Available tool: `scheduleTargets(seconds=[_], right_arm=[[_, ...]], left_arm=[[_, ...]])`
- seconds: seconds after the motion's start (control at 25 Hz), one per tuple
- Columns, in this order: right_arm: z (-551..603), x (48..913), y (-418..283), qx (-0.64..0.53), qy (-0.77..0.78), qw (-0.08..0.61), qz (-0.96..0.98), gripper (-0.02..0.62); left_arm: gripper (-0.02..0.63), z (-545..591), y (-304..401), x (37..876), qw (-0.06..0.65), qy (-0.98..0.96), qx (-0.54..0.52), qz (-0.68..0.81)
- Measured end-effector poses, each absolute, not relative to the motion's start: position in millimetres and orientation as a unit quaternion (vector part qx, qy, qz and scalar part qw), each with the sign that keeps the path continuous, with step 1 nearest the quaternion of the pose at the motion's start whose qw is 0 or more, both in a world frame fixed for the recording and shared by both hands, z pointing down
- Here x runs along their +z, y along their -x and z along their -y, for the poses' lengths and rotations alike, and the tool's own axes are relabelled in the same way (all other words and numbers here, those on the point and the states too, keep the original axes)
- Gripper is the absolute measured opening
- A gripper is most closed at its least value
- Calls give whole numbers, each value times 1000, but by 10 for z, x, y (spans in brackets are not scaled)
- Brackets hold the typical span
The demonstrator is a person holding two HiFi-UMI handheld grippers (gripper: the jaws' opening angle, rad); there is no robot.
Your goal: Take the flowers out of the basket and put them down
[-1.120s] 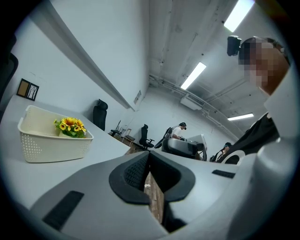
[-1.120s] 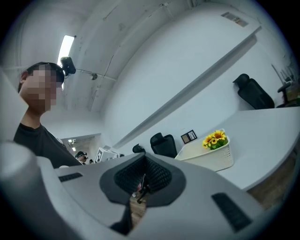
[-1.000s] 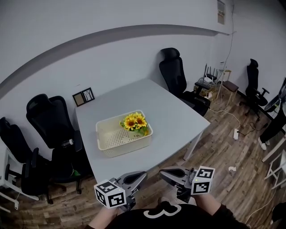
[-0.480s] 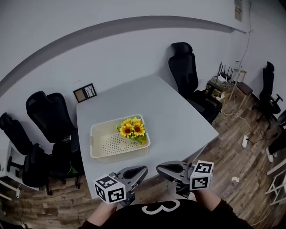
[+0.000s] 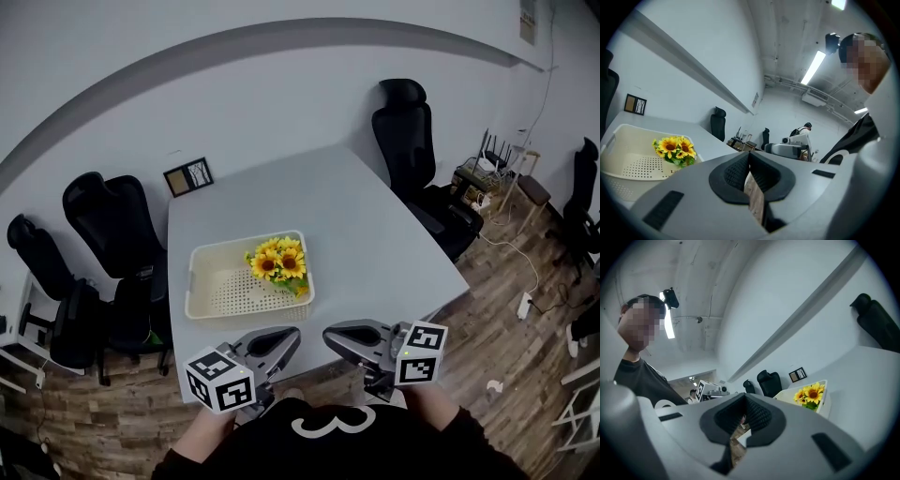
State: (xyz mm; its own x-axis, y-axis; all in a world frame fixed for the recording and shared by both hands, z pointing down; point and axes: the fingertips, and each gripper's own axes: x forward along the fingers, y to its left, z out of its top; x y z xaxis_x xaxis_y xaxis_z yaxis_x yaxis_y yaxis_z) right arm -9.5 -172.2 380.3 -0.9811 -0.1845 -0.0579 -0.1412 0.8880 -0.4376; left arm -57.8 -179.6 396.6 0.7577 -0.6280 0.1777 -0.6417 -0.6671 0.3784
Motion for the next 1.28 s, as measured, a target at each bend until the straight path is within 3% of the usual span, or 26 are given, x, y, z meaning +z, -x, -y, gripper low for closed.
scheduleTargets(seconds=[0.6, 0.88, 1.08, 1.28], right_arm=[[2489, 3810, 348, -238, 104, 47, -965, 8], [2756, 3945, 547, -264, 99, 48, -958, 8], [2863, 4047, 603, -279, 101, 43, -954, 8], [2945, 4149, 647, -290, 105, 38, -951, 8]], left_arm=[[12, 2606, 867, 4136, 230, -910, 47, 343], [14, 2861, 1089, 4185, 137, -921, 125, 342], [14, 3016, 1150, 4388, 57, -915, 240, 320], [15, 3184, 1283, 4771, 37, -894, 329, 301]])
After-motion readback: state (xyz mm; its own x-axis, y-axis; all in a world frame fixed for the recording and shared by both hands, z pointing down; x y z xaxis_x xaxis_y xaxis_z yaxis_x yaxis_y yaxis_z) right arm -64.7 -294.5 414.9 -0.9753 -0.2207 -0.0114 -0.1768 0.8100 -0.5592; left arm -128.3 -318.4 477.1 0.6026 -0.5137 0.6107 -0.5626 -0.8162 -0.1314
